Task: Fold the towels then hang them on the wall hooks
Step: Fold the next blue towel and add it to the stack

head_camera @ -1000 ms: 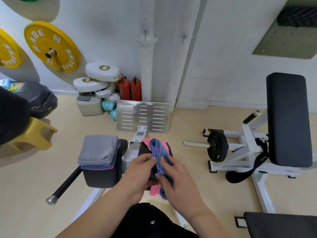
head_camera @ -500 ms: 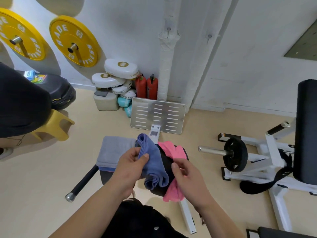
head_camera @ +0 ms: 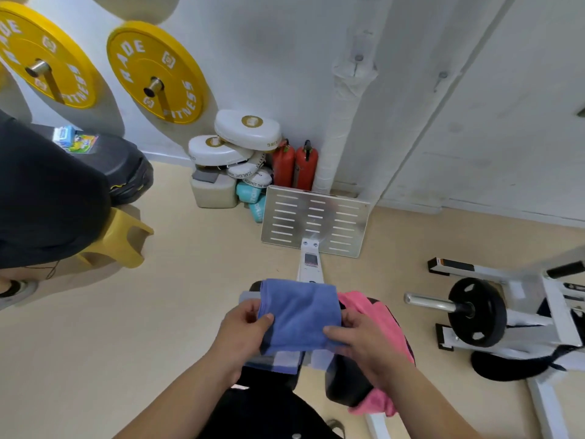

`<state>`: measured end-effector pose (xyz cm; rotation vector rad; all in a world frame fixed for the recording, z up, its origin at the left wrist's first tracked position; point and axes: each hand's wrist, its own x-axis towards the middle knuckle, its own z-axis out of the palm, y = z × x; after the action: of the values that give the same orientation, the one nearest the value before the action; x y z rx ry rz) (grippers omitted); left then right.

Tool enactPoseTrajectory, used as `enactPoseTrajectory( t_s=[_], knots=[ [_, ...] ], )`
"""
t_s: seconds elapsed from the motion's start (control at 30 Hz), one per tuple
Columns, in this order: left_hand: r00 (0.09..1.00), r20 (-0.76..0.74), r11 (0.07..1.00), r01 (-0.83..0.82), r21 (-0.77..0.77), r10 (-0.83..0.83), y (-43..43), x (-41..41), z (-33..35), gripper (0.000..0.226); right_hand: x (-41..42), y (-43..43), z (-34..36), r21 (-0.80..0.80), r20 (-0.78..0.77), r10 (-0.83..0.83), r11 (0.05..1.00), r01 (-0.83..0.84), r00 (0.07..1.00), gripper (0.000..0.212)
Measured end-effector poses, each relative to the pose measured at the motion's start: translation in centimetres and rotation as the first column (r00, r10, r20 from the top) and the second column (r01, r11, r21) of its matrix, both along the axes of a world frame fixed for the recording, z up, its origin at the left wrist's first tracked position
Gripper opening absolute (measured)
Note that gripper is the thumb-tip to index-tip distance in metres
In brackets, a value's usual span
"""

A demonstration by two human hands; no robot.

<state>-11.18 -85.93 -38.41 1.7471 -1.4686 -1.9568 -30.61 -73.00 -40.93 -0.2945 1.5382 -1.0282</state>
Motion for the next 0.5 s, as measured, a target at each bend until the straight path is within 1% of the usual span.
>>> enactPoseTrajectory(
  t_s=[0.07, 0.17, 0.23, 0.3, 0.37, 0.4, 0.43, 0.5],
  knots=[
    [0.999, -0.024, 1.0, -0.03, 0.003, 0.03, -1.6, 1.0, -0.2, 0.02, 1.1, -1.6, -0.3, -0.036, 0.006, -0.064, 0.997, 0.064, 0.998, 0.032],
    [0.99, -0.111, 0.995, -0.082, 0.057, 0.088, -3.3, 2.7, -0.2, 0.017, 1.9, -2.7, -0.7, -0.098, 0.121, -0.113, 0.987, 0.125, 0.986, 0.045],
    [0.991, -0.101, 0.992, -0.081, 0.095, 0.091, -3.7, 4.1, -0.9, 0.022, 2.6, -2.6, -1.6, -0.028, 0.182, -0.106, 0.993, 0.113, 0.978, 0.055],
    [0.999, -0.016, 0.996, -0.03, 0.085, 0.031, -3.9, 5.2, -2.6, 0.021, 3.8, -2.6, -2.9, 0.125, 0.121, -0.068, 0.991, 0.053, 0.99, 0.053],
    [0.991, 0.103, 0.996, 0.083, 0.031, -0.086, -3.9, 5.9, -4.7, 0.017, 5.1, -2.5, -4.4, 0.295, 0.031, 0.014, 0.955, -0.022, 0.999, 0.042],
    [0.978, 0.159, 0.991, 0.133, 0.014, -0.134, -3.9, 6.1, -5.5, 0.017, 5.7, -2.3, -5.3, 0.358, 0.004, 0.031, 0.933, -0.03, 1.0, 0.035],
    [0.964, 0.202, 0.984, 0.176, -0.002, -0.172, -3.8, 6.1, -6.0, 0.017, 6.2, -2.1, -5.9, 0.389, -0.011, 0.027, 0.921, -0.02, 1.0, 0.029],
    [0.935, 0.273, 0.964, 0.255, -0.075, -0.226, -3.6, 6.1, -6.8, 0.019, 6.5, -1.9, -6.5, 0.389, -0.036, -0.006, 0.921, 0.02, 0.999, 0.023]
  ],
)
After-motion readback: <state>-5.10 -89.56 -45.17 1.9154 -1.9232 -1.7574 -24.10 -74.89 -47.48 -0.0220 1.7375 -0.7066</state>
